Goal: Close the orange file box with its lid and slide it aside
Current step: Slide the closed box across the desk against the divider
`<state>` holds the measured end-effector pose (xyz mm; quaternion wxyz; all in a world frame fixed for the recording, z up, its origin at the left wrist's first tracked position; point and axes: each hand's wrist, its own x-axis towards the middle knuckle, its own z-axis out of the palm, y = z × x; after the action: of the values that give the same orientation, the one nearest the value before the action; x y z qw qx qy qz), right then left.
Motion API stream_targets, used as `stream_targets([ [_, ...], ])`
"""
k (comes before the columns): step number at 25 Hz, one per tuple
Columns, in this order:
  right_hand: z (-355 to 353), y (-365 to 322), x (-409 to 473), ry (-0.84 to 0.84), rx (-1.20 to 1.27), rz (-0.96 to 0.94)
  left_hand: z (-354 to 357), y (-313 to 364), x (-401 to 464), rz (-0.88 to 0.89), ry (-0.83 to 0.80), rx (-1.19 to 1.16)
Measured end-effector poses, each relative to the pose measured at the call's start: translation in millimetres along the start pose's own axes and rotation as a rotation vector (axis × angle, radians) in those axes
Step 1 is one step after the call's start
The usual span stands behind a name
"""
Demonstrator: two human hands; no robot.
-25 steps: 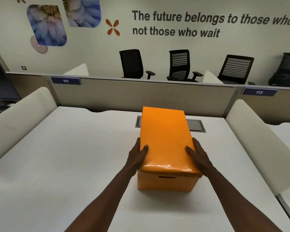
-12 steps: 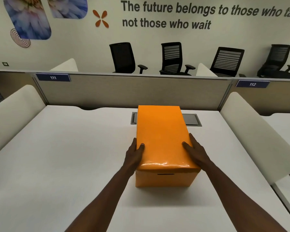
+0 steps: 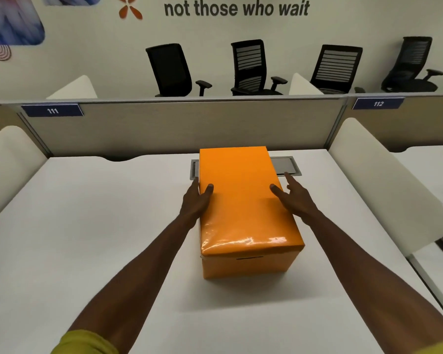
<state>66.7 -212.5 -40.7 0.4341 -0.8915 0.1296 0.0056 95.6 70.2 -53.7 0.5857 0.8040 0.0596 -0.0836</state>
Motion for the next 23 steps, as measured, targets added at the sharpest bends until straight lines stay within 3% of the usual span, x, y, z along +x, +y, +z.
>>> stream_targets([
  [7, -4.1, -31.3, 83.0, -0.079, -0.078, -0.205, 5.1, 38.2, 74.1, -0.010, 0.045, 0.081],
  [12, 12.9, -27.3, 135.8, -0.174, -0.203, -0.188, 12.7, 41.7, 114.9, 0.002, 0.009, 0.227],
  [23, 34.9, -5.6, 148.4, -0.117, -0.231, -0.222, 25.1, 29.7, 128.5, 0.049, 0.061, 0.429],
])
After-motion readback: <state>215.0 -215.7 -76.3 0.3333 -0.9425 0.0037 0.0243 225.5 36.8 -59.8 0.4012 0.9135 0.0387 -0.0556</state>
